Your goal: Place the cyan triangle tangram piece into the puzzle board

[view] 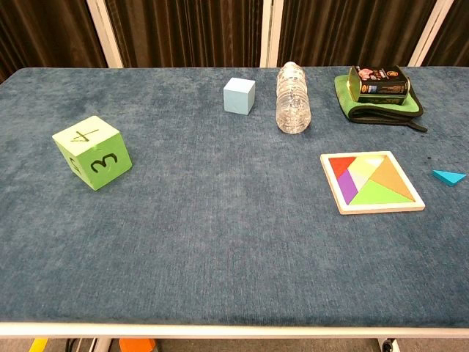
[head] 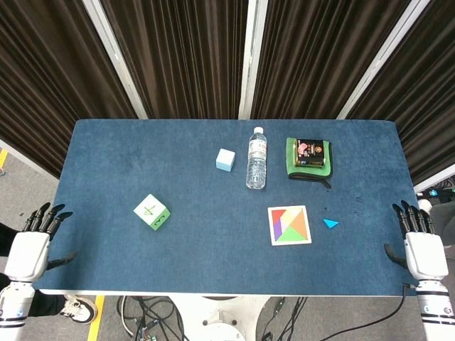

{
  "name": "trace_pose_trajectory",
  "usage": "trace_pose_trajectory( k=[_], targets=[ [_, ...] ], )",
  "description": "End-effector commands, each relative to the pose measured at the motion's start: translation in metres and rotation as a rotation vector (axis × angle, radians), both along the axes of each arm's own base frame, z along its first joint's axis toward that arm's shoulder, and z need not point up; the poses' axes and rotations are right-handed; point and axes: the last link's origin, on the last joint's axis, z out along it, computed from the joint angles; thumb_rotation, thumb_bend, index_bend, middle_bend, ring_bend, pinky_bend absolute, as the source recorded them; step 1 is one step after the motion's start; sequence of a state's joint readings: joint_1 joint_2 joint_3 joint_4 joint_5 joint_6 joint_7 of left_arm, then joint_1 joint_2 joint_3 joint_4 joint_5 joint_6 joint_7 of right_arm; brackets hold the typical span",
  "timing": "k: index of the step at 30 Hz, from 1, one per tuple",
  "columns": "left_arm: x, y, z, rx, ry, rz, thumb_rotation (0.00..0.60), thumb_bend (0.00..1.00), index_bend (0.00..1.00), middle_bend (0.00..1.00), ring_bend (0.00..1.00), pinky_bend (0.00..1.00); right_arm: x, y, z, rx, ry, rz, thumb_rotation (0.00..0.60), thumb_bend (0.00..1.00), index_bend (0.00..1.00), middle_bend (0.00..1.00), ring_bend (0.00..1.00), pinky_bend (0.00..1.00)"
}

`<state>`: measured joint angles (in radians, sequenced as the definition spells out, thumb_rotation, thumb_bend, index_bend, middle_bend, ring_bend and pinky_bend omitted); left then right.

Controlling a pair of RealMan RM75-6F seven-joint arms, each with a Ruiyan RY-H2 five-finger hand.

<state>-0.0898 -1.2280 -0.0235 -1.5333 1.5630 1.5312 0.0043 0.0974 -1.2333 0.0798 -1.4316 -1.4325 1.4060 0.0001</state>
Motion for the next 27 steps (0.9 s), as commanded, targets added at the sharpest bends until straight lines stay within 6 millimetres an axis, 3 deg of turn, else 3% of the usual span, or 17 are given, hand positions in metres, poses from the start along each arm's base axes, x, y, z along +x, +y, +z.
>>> trace_pose_trajectory(
  k=[1, 9, 17, 27],
  targets=[
    [-0.001, 0.000, 0.000, 0.000, 0.000, 0.003, 0.600, 0.00, 0.22, 0.12, 0.01, 0.13, 0.001, -0.001, -0.003, 0.016, 0.008, -0.005, 0.600, 0.18, 0.00, 0.00, 0.00, 0.00],
    [-0.003, -0.001, -0.003, -0.010, -0.005, 0.007, 0.600, 0.00, 0.22, 0.12, 0.01, 0.13, 0.005, -0.011, -0.023, 0.108, 0.027, -0.075, 0.600, 0.12, 0.00, 0.00, 0.00, 0.00],
    [-0.007, 0.001, -0.004, -0.022, -0.011, 0.019, 0.600, 0.00, 0.22, 0.12, 0.01, 0.13, 0.024, -0.037, -0.045, 0.182, -0.079, -0.061, 0.600, 0.12, 0.01, 0.00, 0.00, 0.00],
    [-0.014, 0.001, -0.004, -0.032, -0.020, 0.033, 0.600, 0.00, 0.22, 0.12, 0.01, 0.13, 0.030, -0.059, -0.068, 0.222, -0.176, -0.101, 0.600, 0.12, 0.13, 0.00, 0.00, 0.00]
  ],
)
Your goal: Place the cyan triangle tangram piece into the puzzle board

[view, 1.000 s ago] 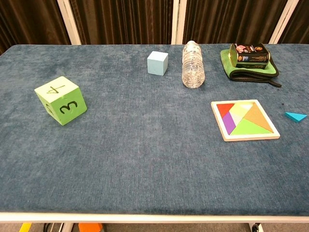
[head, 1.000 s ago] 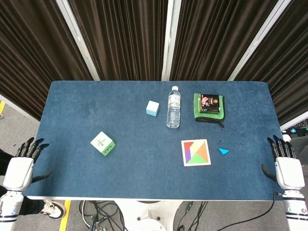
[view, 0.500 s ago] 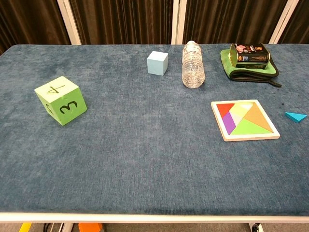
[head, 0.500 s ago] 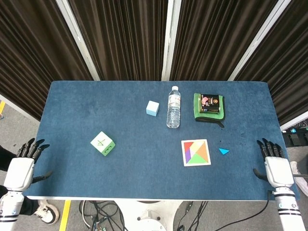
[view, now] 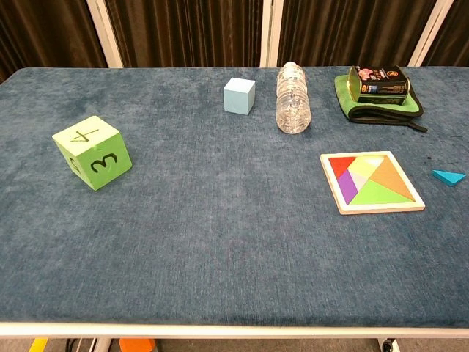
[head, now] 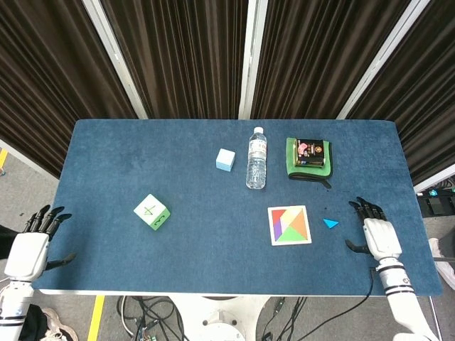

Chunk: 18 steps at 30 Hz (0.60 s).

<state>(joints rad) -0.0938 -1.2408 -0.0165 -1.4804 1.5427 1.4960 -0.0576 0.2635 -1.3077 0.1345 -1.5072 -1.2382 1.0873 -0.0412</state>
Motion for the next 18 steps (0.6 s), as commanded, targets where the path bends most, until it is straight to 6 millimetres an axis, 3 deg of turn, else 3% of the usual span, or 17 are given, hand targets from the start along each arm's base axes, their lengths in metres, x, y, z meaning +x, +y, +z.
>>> trace_pose_trajectory(
  k=[1, 8, 18],
  targets=[
    [0.000, 0.000, 0.000, -0.002, -0.001, -0.001, 0.600, 0.00, 0.22, 0.12, 0.01, 0.13, 0.003, -0.006, -0.009, 0.021, -0.008, -0.006, 0.600, 0.13, 0.13, 0.00, 0.00, 0.00],
    [-0.001, 0.000, 0.001, -0.003, 0.000, -0.002, 0.600, 0.00, 0.22, 0.12, 0.01, 0.13, 0.006, -0.014, -0.024, 0.039, 0.009, -0.025, 0.600, 0.13, 0.16, 0.00, 0.00, 0.00],
    [-0.004, 0.000, 0.001, -0.005, -0.006, 0.007, 0.600, 0.00, 0.22, 0.12, 0.01, 0.13, 0.016, -0.022, -0.032, 0.030, 0.029, -0.043, 0.600, 0.16, 0.30, 0.00, 0.00, 0.00]
  ],
)
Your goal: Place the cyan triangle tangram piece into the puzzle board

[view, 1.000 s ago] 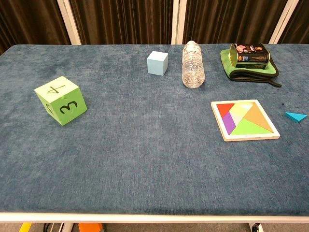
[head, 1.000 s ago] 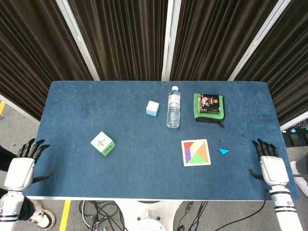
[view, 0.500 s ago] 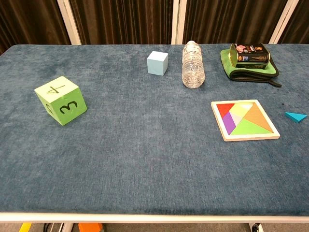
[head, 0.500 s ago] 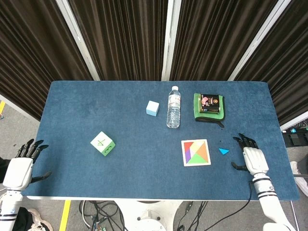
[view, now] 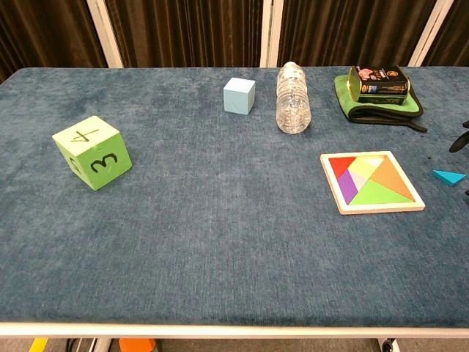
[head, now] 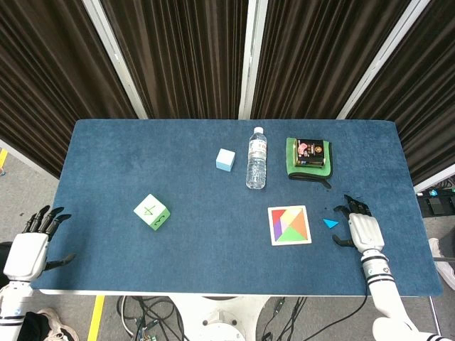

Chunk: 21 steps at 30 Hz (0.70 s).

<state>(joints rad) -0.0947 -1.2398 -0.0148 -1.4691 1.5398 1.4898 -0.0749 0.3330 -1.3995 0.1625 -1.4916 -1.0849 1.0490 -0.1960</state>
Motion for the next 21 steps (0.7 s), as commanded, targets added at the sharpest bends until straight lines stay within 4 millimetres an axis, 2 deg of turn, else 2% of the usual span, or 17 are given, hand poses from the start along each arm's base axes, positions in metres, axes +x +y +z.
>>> trace_pose_trajectory(
  k=[1, 21],
  targets=[
    [-0.001, 0.000, 0.000, 0.001, -0.002, 0.002, 0.600, 0.00, 0.22, 0.12, 0.01, 0.13, 0.003, -0.002, -0.004, 0.008, 0.003, -0.001, 0.600, 0.16, 0.30, 0.00, 0.00, 0.00],
    [-0.003, 0.001, 0.001, 0.006, -0.003, 0.004, 0.600, 0.00, 0.22, 0.12, 0.01, 0.13, 0.005, -0.014, -0.015, 0.022, 0.007, -0.009, 0.600, 0.21, 0.38, 0.00, 0.00, 0.00]
  ],
)
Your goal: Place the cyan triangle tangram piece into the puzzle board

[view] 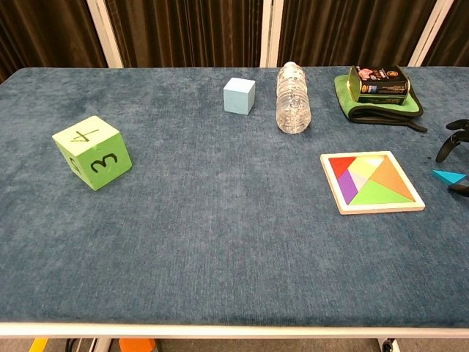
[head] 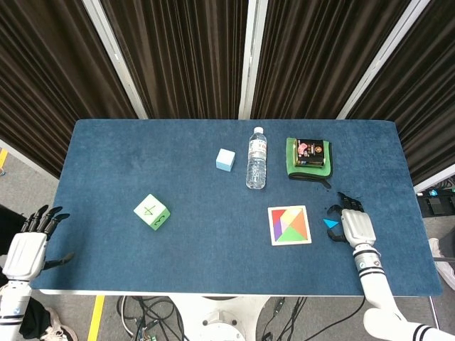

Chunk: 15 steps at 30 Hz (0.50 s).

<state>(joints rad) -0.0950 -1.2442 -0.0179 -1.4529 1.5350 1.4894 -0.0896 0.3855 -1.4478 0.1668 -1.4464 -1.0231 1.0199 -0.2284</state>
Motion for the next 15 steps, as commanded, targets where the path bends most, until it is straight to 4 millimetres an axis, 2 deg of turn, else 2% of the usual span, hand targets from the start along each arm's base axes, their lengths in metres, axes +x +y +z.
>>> trace_pose_trajectory(
  k=[1, 15],
  targets=[
    [0.0001, -0.0001, 0.0000, 0.001, 0.000, 0.000, 0.600, 0.00, 0.22, 0.12, 0.01, 0.13, -0.0003, 0.0000, -0.0004, 0.001, 0.003, -0.002, 0.600, 0.21, 0.38, 0.00, 0.00, 0.00],
    [-0.0002, -0.0001, -0.0011, -0.003, 0.001, 0.001, 0.600, 0.00, 0.22, 0.12, 0.01, 0.13, -0.0011, -0.0025, -0.0004, 0.007, 0.018, -0.008, 0.600, 0.24, 0.41, 0.00, 0.00, 0.00]
  ],
)
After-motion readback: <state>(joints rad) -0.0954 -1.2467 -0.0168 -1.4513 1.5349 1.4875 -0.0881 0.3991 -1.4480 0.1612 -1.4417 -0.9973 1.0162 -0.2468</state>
